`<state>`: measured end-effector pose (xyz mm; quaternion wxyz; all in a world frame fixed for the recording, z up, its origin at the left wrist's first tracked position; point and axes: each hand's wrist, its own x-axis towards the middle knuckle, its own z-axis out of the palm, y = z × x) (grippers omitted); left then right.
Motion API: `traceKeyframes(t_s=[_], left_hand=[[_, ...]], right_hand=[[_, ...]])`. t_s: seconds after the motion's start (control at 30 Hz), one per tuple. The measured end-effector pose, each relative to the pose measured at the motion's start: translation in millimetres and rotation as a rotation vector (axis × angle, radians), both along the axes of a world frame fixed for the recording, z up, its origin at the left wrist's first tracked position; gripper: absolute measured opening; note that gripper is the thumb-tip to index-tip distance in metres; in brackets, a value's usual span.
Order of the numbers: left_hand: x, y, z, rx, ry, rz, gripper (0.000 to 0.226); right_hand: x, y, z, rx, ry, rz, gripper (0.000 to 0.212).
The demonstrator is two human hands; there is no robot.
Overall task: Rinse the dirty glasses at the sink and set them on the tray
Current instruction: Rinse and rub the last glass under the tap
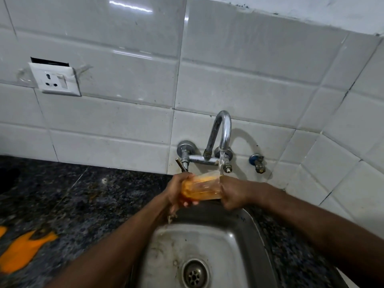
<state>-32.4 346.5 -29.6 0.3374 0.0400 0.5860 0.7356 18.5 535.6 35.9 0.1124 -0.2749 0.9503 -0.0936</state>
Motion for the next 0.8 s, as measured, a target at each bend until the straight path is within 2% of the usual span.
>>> traceKeyframes(t_s=[0.03,0.1,0.17,0.23,0.27,0.3,0.37,0.47,0.5,0.57,0.63,0.67,0.73,0.8], left_hand=[[-3.8,1.6,-1.3,-0.051,0.027,0.009,0.044],[-9.2,0.1,0.8,-0.15,0.036,-0.011,0.042],[-12.7,-3.7,1.9,-0.171,0.053,-0.036,0.045],[-11.5,-3.3,-3.3,-0.047,0.074,0.015,0.045],[-9.1,-1.9,-6.9,0.017,0.093,0.064,0.042],[-9.0,-0.5,-14.2,0.033,0.111,0.114,0.042],[-11.4,1.1,-22.9,-0.071,0.08,0.126,0.04],[-11.4,-4.2,-15.7,-0.199,-0.087,-0.036,0.047],[-11.5,-4.5,-13.9,-0.172,-0.083,-0.044,0.052],[-7.7,-4.1,-12.2,-0.023,0.007,0.062,0.055],[-3.3,-1.2,-14.1,0.064,0.177,0.231,0.044],[-1.4,0.2,-14.9,0.028,0.264,0.29,0.038],[-2.7,0.4,-10.9,-0.124,0.291,0.315,0.031],[-6.0,-0.5,-7.0,-0.285,0.192,0.211,0.031]], right_hand=[[-3.1,-2.1,0.7,0.192,0.037,0.029,0.055],[-6.5,-3.6,-7.3,0.346,-0.024,-0.016,0.055],[-4.9,-8.6,-16.0,0.237,-0.173,-0.089,0.058],[-7.6,-9.8,-19.4,-0.001,-0.274,-0.128,0.067],[-8.6,-9.6,-16.1,-0.084,-0.249,-0.112,0.068],[-9.0,-9.8,-15.1,-0.098,-0.208,-0.06,0.063],[-6.7,-9.5,-21.4,0.064,-0.046,0.103,0.055],[-4.8,-3.1,-37.0,0.206,0.417,0.289,0.074],[-6.5,0.0,-36.9,0.207,0.358,0.285,0.073],[-9.9,-3.2,-34.1,0.074,0.199,0.186,0.065],[-10.6,-7.5,-30.2,-0.061,-0.057,0.039,0.066],[-10.5,-10.2,-29.9,-0.067,-0.115,0.009,0.067],[-7.9,-12.6,-30.4,0.055,-0.101,0.004,0.061],[-6.3,-11.1,-33.9,0.295,0.044,0.009,0.055]])
